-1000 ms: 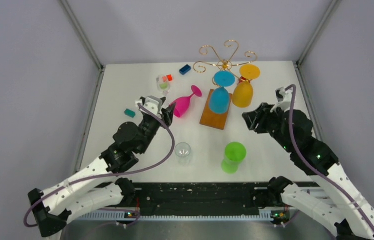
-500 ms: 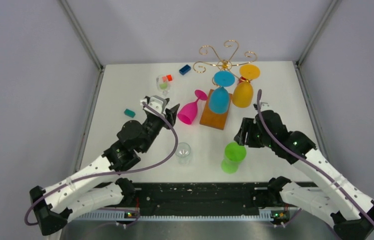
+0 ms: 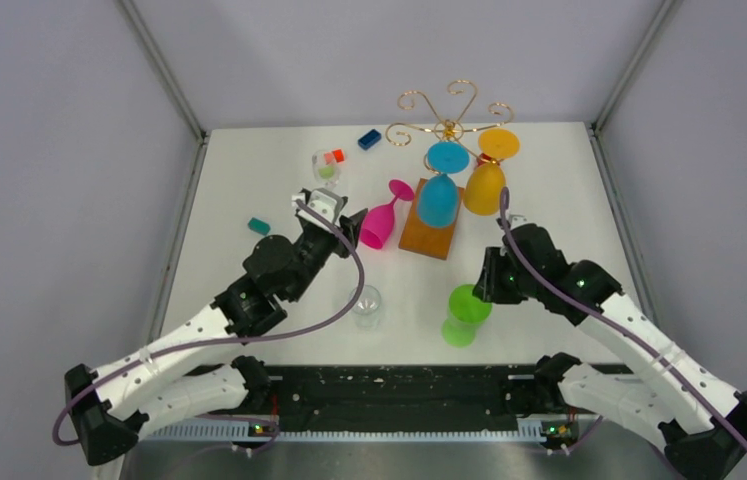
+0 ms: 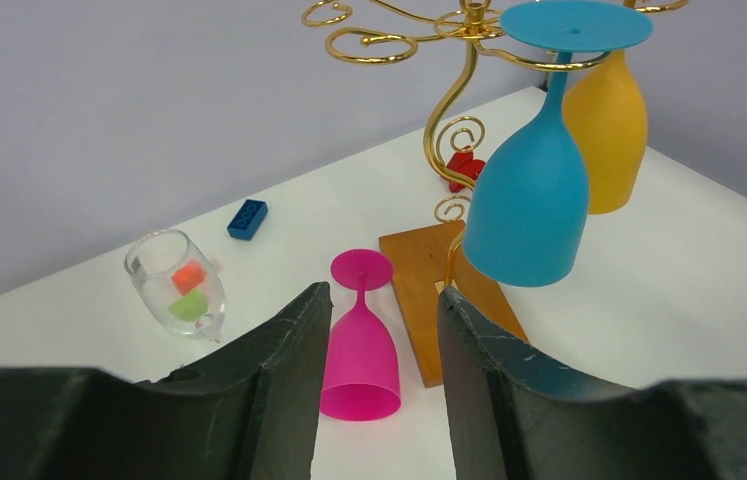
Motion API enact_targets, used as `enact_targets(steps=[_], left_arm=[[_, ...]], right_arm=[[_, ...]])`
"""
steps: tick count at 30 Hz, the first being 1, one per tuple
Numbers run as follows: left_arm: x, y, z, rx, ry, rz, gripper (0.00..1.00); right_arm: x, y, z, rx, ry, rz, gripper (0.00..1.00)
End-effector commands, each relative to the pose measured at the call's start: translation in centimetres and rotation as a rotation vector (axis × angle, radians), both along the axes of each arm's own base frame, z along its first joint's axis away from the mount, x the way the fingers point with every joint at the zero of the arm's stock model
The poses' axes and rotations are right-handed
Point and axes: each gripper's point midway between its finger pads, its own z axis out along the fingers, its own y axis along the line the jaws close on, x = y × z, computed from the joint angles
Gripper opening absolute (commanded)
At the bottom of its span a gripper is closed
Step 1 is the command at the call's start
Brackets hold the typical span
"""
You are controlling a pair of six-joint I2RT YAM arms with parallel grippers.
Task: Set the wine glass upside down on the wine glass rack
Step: Pick up the wine glass at the center of the board, then turn the wine glass upside down at the wine rack.
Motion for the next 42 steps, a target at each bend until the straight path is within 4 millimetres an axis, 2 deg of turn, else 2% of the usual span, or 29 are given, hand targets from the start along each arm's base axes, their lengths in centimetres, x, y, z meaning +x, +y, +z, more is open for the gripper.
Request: enact_targets(steps=[1, 7, 10, 12, 17, 22, 27, 30, 34, 37, 42], left_arm=[[-0.1, -0.4, 3.0, -0.07, -0.042, -0.023, 0.49], [-0.1, -0.5, 3.0, -0.069, -0.037, -0.027, 0.49], [-0.1, -0.5, 3.1, -0.075, -0.037, -0.029, 0.49], [-0.2, -0.4, 3.1, -0.077, -0.035, -0.031, 0.49], [-0.4, -0.4, 3.4, -0.104, -0.031, -0.037, 0.49], [-1.4, -0.6, 4.9, -0.166, -0.014, -0.089, 0.45], [-3.0, -0.1, 7.7, -0.247, -0.049, -0.144, 0.39], [-3.8, 0.3, 9.2, -0.286, -0.072, -0.164, 0.37], [-5.1, 1.6, 11.9, -0.396, -0.105, -0.185, 0.34], [-6.6, 2.4, 14.7, -0.499, -0.144, -0.238, 0.33], [-8.9, 2.7, 18.6, -0.638, -0.172, -0.349, 0.32]], right_arm=[[-0.1, 0.0, -0.5, -0.016, 0.017, 0.031, 0.27], [0.2, -0.2, -0.7, -0.051, 0.008, 0.046, 0.1], [0.7, -0.6, 0.3, -0.062, -0.038, 0.047, 0.0], [1.0, -0.6, 1.5, -0.055, -0.085, 0.055, 0.0], [1.9, 0.0, 6.2, 0.024, -0.273, 0.102, 0.0], [2.1, 1.8, 12.9, 0.219, -0.563, 0.179, 0.0], [0.7, 3.1, 18.3, 0.377, -0.829, 0.296, 0.0], [0.2, 3.7, 20.6, 0.428, -0.933, 0.341, 0.0], [0.5, 4.2, 23.3, 0.455, -1.059, 0.366, 0.0], [1.1, 4.5, 25.9, 0.464, -1.174, 0.37, 0.0], [2.1, 4.8, 30.5, 0.446, -1.448, 0.368, 0.0]])
